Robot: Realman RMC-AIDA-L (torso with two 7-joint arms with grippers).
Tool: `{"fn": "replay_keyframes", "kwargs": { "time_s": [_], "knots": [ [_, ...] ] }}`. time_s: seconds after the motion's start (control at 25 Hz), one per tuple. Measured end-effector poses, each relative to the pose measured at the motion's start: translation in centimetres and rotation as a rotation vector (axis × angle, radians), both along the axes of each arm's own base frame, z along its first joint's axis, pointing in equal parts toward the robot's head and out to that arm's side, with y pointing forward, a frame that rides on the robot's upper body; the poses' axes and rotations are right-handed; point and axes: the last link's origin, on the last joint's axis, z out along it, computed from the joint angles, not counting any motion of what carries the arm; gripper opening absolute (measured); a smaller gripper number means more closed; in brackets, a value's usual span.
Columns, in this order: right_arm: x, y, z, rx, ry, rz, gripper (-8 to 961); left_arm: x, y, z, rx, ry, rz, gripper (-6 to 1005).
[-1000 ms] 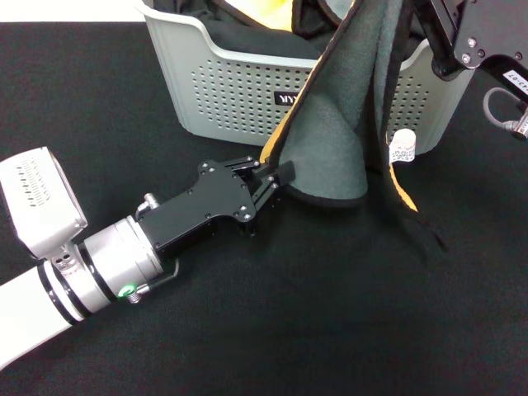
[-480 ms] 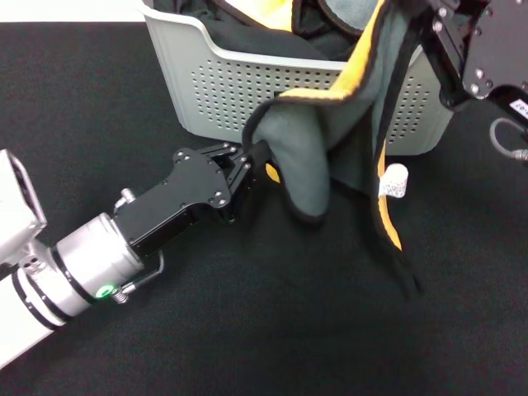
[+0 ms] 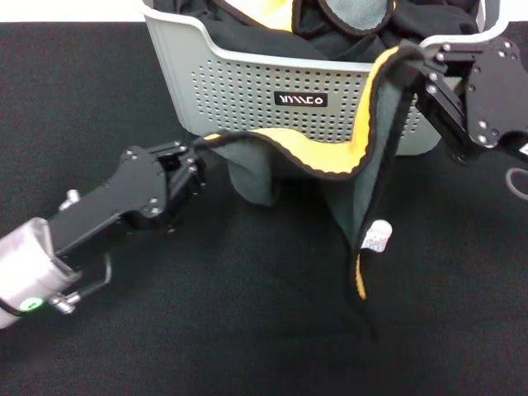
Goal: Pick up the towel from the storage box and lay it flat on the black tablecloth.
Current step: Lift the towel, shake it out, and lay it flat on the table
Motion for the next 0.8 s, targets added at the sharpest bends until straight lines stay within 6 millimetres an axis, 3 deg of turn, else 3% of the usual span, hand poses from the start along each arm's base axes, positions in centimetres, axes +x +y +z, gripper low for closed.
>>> {"fn": "replay_keyframes", "kwargs": {
  "time_s": [0.2,0.44,0.8],
  "knots": [
    [0.7,-0.6,0.9,-0.059,-0.058,-0.046,12,0.1,-0.8,2.2,-0.017,-0.066,-0.072,28],
    [0.4,-2.9,1.2,-0.115,-0.142,-0.036,11,0.2,-2.9,3.7,-0.06,-0.129,-0.164,28],
    [0.6,-8.6,2.7,-0.22,-0.162,0.07,11,0.5,-6.1,6.1,-0.154,-0.177,-0.26,29]
  ]
}}
